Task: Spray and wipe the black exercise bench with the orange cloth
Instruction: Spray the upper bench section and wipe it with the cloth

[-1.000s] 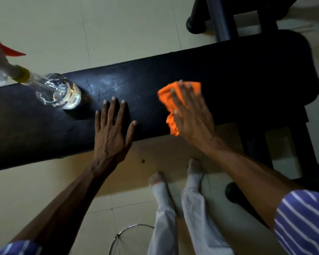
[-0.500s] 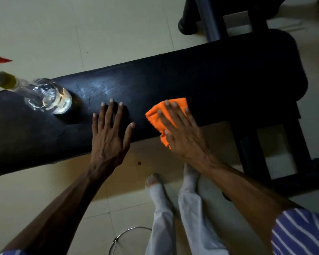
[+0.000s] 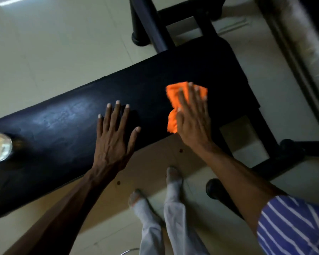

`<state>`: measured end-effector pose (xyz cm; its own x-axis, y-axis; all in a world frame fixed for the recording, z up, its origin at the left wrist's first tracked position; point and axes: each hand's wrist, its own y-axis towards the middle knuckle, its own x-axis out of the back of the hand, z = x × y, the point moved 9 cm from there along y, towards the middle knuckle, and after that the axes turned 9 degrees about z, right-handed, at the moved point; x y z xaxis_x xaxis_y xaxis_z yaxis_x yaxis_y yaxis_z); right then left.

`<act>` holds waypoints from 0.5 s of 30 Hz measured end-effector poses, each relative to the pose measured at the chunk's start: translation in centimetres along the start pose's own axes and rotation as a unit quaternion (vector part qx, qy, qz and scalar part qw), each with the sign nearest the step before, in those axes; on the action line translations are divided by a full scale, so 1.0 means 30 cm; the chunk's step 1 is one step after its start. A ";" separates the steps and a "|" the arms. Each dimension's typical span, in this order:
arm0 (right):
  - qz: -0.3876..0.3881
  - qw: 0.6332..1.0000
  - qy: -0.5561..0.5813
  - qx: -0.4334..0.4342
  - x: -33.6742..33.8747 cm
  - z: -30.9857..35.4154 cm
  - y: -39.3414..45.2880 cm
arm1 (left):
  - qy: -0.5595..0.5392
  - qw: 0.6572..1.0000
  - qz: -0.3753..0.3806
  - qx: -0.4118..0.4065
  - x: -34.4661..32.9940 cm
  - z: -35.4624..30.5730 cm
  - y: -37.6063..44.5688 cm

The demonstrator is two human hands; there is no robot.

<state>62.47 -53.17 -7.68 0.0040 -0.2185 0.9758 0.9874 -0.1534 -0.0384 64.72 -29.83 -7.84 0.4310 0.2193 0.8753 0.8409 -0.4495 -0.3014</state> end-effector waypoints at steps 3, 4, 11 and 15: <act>-0.008 0.998 0.017 -0.057 0.003 -0.030 0.009 | 0.008 1.000 0.012 -0.013 -0.025 -0.078 0.073; 0.014 1.000 0.006 0.002 -0.011 -0.011 -0.003 | 0.007 1.000 0.013 -0.018 -0.033 -0.106 0.092; -0.034 0.981 0.079 -0.174 0.110 -0.427 0.040 | 0.027 0.998 0.030 -0.044 -0.069 -0.237 0.200; -0.043 0.961 0.129 -0.242 0.115 -0.470 0.090 | 0.040 0.998 0.035 -0.031 -0.060 -0.240 0.212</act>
<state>62.92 -67.92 -7.44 -0.1757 -0.4059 0.8969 0.7927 -0.5985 -0.1156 66.93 -39.33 -8.62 0.4583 0.1175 0.8810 0.7871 -0.5142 -0.3408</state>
